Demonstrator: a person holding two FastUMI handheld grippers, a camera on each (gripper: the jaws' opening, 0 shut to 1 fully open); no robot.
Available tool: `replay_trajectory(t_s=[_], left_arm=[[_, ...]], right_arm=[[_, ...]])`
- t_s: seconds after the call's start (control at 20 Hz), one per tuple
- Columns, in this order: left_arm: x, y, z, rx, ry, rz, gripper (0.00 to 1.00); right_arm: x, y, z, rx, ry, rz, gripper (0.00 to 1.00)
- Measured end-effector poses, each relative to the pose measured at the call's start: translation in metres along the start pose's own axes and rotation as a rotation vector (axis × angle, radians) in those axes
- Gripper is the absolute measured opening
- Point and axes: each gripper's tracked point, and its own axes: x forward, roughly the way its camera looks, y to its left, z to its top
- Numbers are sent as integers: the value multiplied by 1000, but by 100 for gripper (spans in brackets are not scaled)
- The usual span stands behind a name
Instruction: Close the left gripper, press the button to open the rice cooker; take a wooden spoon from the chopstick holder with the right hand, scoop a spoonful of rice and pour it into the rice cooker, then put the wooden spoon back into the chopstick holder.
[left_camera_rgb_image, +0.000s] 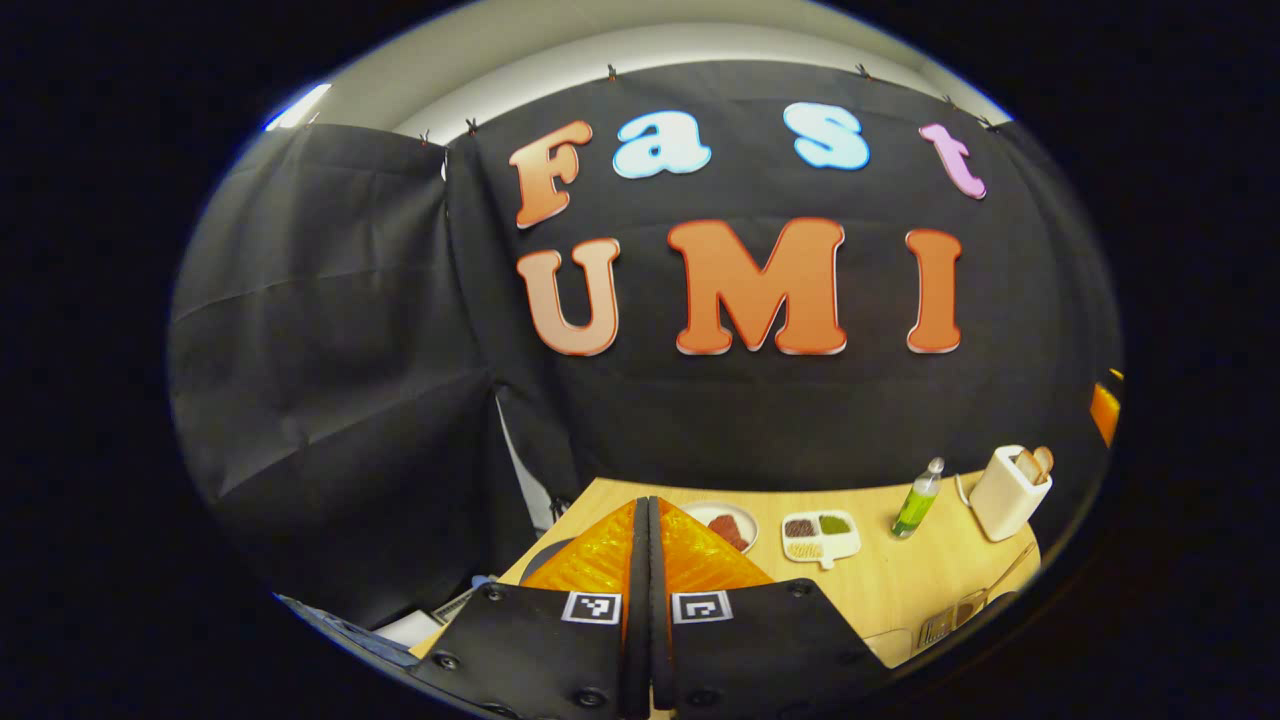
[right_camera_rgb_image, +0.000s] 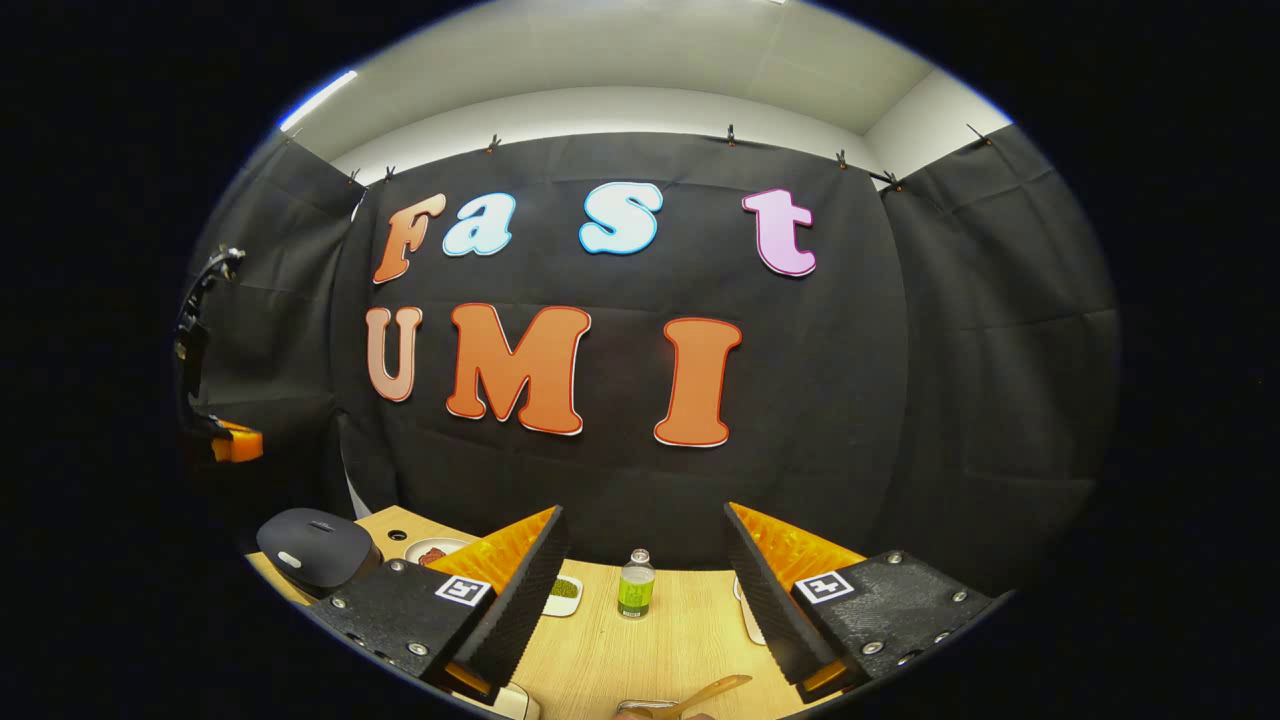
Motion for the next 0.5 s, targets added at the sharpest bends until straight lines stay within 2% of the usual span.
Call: replay_trajectory(t_s=[0.1,0.2,0.3,0.5], left_arm=[[12,1,-23,-8,121,-14,5],[25,12,-35,-3,178,-7,5],[29,-1,-54,-67,270,-70,5],[45,4,-97,-115,464,-87,5]], right_arm=[[1,-2,-4,-9,8,-10,95],[2,-5,-12,-7,24,-20,95],[4,-4,-20,1,47,-25,95],[8,-9,-33,1,81,-45,95]])
